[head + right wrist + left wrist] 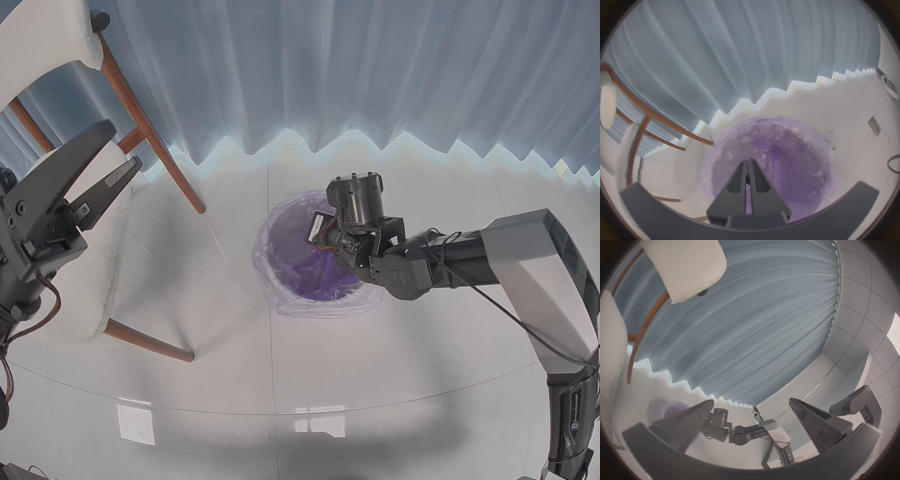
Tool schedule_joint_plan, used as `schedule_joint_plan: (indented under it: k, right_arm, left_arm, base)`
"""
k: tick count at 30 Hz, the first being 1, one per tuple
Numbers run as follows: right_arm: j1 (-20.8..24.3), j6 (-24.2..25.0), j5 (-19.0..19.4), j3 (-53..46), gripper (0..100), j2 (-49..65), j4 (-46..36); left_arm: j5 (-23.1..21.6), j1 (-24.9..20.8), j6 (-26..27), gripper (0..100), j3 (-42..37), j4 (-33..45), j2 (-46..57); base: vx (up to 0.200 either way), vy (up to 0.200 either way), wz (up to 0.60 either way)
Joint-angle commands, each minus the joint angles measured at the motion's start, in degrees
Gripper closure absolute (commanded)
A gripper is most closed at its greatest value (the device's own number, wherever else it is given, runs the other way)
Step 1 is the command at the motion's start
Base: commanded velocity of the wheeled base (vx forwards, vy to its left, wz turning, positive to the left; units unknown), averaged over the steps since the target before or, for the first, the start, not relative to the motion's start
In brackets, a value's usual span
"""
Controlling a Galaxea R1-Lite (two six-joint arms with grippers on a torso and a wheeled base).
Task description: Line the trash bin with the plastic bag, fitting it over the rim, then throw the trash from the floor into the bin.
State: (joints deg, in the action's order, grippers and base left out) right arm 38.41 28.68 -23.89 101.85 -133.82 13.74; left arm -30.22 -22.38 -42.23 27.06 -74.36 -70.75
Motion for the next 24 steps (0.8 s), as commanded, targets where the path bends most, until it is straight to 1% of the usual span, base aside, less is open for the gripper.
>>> schedule_joint_plan:
  k: [1, 3, 5, 7, 9, 10, 11, 12, 14, 15, 16, 18, 20, 23, 24]
  right_arm:
    - [4.4, 7.5, 0.1, -5.3, 100, 9.7, -0.1]
    - [6.1, 11.5, 0.9, -10.6, 100, 15.7, -0.6]
    - [7.7, 13.5, 3.0, -16.6, 100, 21.6, -0.6]
    - [9.1, 14.2, 4.6, -24.0, 100, 27.5, -0.6]
    - [9.9, 13.9, 5.9, -31.8, 100, 31.9, 0.1]
    - [10.0, 13.8, 6.3, -33.6, 100, 32.7, 0.3]
    - [10.1, 13.7, 8.2, -39.2, 100, 35.8, 1.7]
    - [10.0, 13.7, 9.9, -42.9, 100, 37.8, 4.2]
    - [9.4, 14.0, 12.0, -46.9, 100, 39.9, 10.1]
    - [9.1, 14.2, 12.4, -47.6, 100, 40.1, 11.8]
    - [7.4, 14.3, 12.5, -49.3, 100, 40.3, 18.8]
    - [6.0, 13.9, 12.5, -50.1, 100, 39.7, 25.0]
    - [4.3, 13.5, 12.4, -50.7, 100, 37.8, 34.3]
    - [0.7, 12.7, 12.9, -52.4, 100, 36.8, 42.4]
    - [0.4, 12.6, 13.6, -53.0, 100, 36.7, 43.7]
  left_arm:
    - [-0.2, 0.0, 0.0, 0, 0.4, -0.2, -0.3]
    - [-0.2, 0.1, 0.2, 0, 0.4, -0.4, 0.1]
    - [-0.3, 0.3, -0.1, 0, 0.5, -1.1, 0.3]
    - [-0.5, 0.2, 0.0, 0, 0.4, -1.7, 0.4]
    - [-1.0, 0.1, 0.1, 0, 0.1, -1.7, 0.4]
    - [-1.1, 0.1, 0.1, 0, 0.1, -1.7, 0.3]
    - [-1.2, 0.1, 0.2, 0, 0.0, -1.6, 0.3]
    - [-1.2, 0.1, 0.3, 0, 0.1, -1.4, 0.2]
    - [-1.2, 0.6, 0.3, 0, 0.4, -1.0, -0.1]
    - [-1.2, 0.7, 0.3, 0, 0.4, -1.0, -0.1]
    - [-1.2, 1.1, 0.6, 0, 0.9, -0.8, -0.4]
    - [-1.2, 2.0, 0.6, 0, 1.9, -0.1, -0.5]
    - [-1.2, 2.4, 0.6, 0, 4.8, 2.7, -0.4]
    - [-2.1, 2.2, 0.3, 0, 9.9, 6.7, -0.7]
    - [-2.7, 2.4, 0.4, 0, 11.0, 7.0, -1.3]
  base:
    - [0.000, 0.000, 0.00]
    - [0.000, 0.000, 0.00]
    - [0.000, 0.000, 0.00]
    - [0.000, 0.000, 0.00]
    - [0.000, 0.000, 0.00]
    - [0.000, 0.000, 0.00]
    - [0.000, 0.000, 0.00]
    - [0.000, 0.000, 0.00]
    - [0.000, 0.000, 0.00]
    - [0.000, 0.000, 0.00]
    - [0.000, 0.000, 0.00]
    - [0.000, 0.000, 0.00]
    - [0.000, 0.000, 0.00]
    - [0.000, 0.000, 0.00]
    - [0.000, 0.000, 0.00]
